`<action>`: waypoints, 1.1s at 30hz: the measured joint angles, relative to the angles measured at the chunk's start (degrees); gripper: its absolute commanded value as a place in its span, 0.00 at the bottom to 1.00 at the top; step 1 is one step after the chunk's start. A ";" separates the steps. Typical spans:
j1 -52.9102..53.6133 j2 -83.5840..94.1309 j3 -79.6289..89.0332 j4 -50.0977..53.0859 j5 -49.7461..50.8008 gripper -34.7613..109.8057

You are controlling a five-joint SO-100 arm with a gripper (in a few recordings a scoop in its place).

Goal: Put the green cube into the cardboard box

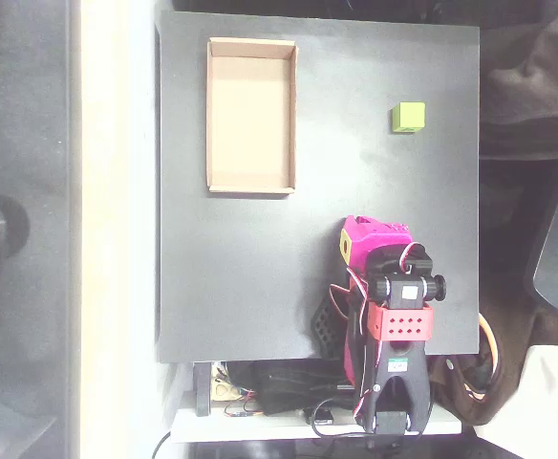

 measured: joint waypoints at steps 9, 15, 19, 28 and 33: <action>0.00 0.00 0.00 0.00 0.00 0.26; 0.00 0.00 0.00 0.00 0.00 0.26; 0.00 0.00 -0.09 0.00 0.09 0.26; -0.26 -1.05 -11.78 1.41 -0.35 0.26; -0.18 -10.02 -23.82 1.41 -0.18 0.26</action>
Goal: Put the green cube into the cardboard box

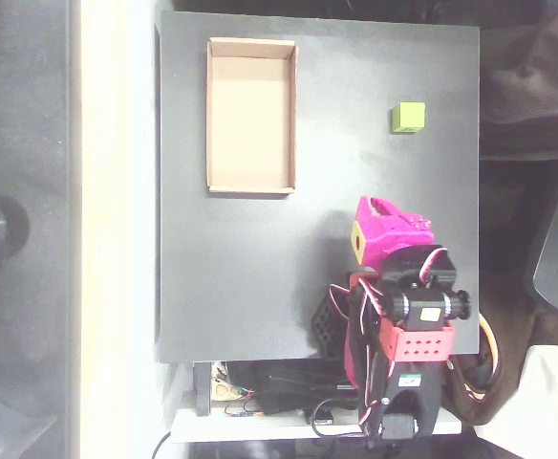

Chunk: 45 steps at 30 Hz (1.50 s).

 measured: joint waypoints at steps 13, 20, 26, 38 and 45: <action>0.09 -41.04 -50.45 0.00 0.00 0.26; 0.26 -61.35 -70.58 0.00 0.00 0.26; 1.85 -73.13 -75.50 0.00 -0.18 0.26; 9.14 -88.07 -75.85 0.00 -0.26 0.28; 8.96 -92.72 -76.20 0.00 -0.26 0.39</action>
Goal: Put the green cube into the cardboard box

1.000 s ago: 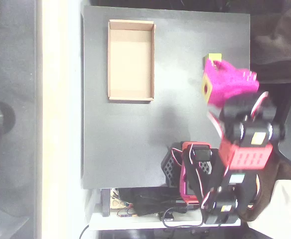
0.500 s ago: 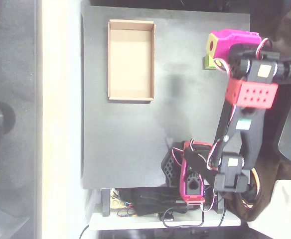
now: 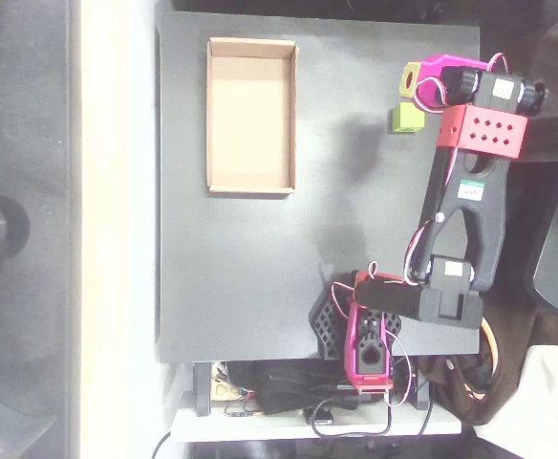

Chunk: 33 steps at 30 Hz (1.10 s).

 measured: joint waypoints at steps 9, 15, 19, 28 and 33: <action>0.88 -6.15 -0.09 0.00 -0.09 0.48; 3.25 -10.72 -0.09 -3.08 -0.09 0.48; 4.31 -13.80 -0.18 -8.61 -0.09 0.48; 4.13 -17.58 -0.26 -13.10 -0.09 0.48; 4.13 -19.34 -0.26 -13.10 -0.09 0.48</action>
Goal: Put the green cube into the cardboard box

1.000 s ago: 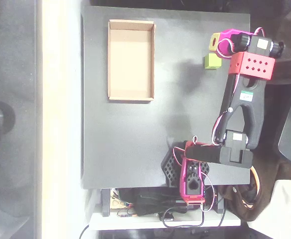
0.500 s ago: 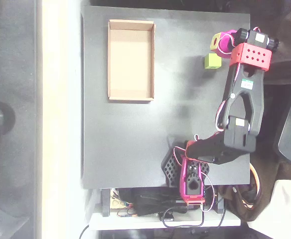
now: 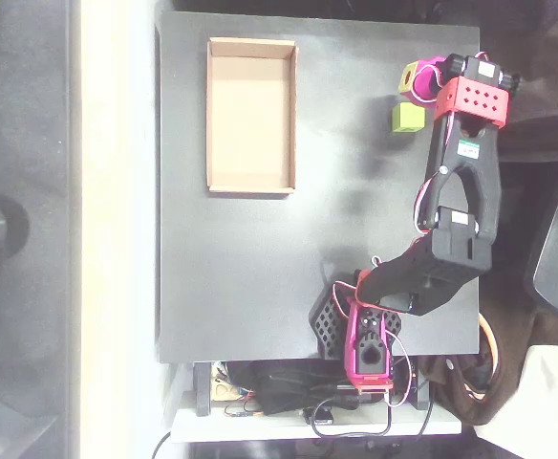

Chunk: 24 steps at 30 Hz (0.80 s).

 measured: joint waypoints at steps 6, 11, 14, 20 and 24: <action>-0.35 -3.43 0.00 0.00 0.00 0.48; -0.79 -3.60 0.00 0.00 0.00 0.48; -2.64 -3.60 0.00 0.00 0.00 0.48; -2.72 -3.60 0.00 0.00 0.00 0.48; -3.52 -3.60 0.35 0.00 0.26 0.48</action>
